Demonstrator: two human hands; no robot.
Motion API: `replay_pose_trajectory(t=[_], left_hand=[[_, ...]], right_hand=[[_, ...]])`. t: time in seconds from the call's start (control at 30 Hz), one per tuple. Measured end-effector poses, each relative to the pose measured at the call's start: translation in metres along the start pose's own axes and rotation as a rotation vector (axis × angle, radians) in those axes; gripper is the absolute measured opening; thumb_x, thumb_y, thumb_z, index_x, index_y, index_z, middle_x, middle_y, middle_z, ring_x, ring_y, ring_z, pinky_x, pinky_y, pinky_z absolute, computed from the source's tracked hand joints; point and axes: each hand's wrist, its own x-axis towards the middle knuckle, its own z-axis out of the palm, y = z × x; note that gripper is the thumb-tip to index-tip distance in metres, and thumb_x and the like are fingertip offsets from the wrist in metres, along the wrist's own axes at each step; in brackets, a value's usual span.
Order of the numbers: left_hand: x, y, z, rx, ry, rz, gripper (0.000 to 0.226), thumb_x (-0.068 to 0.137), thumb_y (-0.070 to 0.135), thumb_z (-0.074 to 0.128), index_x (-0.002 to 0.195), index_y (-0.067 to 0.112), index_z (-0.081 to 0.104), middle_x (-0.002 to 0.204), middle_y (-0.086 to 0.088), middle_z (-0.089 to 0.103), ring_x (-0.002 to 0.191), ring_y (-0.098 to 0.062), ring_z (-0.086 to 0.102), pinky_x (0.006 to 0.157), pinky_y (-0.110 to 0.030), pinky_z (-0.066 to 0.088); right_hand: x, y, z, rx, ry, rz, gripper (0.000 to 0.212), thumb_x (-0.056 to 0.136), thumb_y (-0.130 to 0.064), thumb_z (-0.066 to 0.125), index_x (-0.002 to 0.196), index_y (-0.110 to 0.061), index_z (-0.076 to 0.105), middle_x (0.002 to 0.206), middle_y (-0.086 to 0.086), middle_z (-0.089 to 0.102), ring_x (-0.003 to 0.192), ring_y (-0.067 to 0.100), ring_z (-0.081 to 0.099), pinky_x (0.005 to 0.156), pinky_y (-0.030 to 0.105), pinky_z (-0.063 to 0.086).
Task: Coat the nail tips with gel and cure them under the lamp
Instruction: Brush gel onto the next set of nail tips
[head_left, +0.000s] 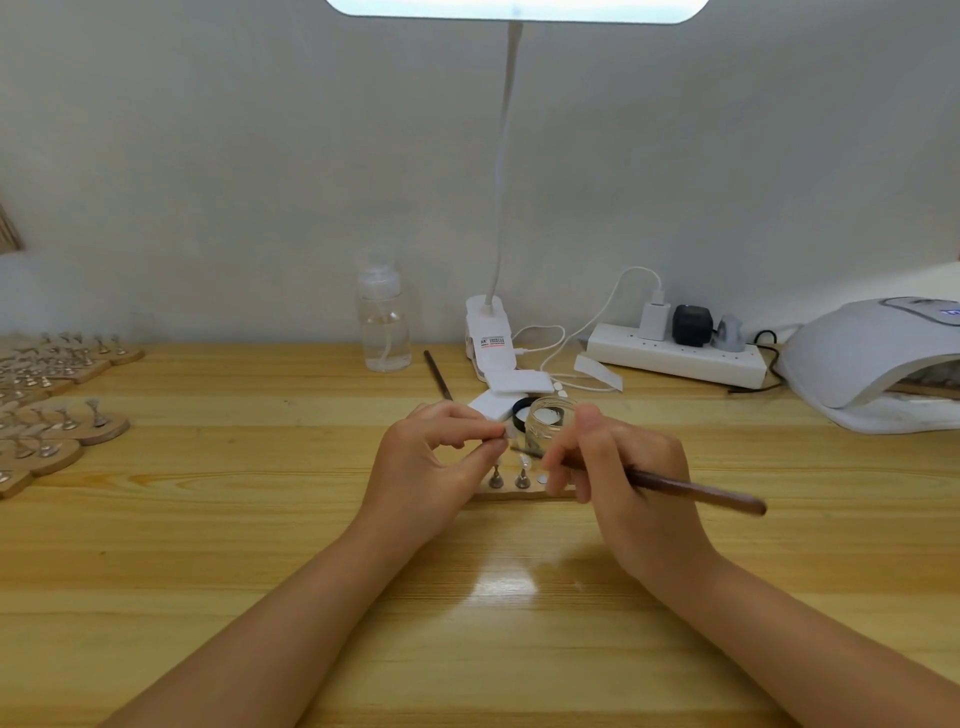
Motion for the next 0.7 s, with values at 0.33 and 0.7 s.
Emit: replay_pose_trajectory(t=[0.33, 0.7], left_hand=[[-0.0001, -0.0004, -0.0002, 0.008, 0.007, 0.025, 0.029, 0.072, 0.007, 0.073, 0.079, 0.035, 0.067, 0.079, 0.013, 0.066, 0.084, -0.008, 0.058, 0.076, -0.013, 0.042], [0.001, -0.0047, 0.0002, 0.007, 0.024, 0.036, 0.028, 0.07, 0.008, 0.074, 0.078, 0.034, 0.069, 0.076, 0.017, 0.067, 0.085, -0.01, 0.06, 0.077, -0.013, 0.041]], right_hand=[[-0.0008, -0.0006, 0.0002, 0.074, 0.019, 0.042, 0.046, 0.089, -0.038, 0.033, 0.058, -0.018, 0.061, 0.048, 0.002, 0.058, 0.044, 0.002, 0.052, 0.053, 0.008, 0.038], [0.0005, -0.0056, 0.0003, 0.11, 0.045, 0.063, 0.042, 0.088, -0.036, 0.032, 0.065, -0.015, 0.061, 0.053, 0.001, 0.058, 0.046, 0.0, 0.053, 0.052, 0.006, 0.037]])
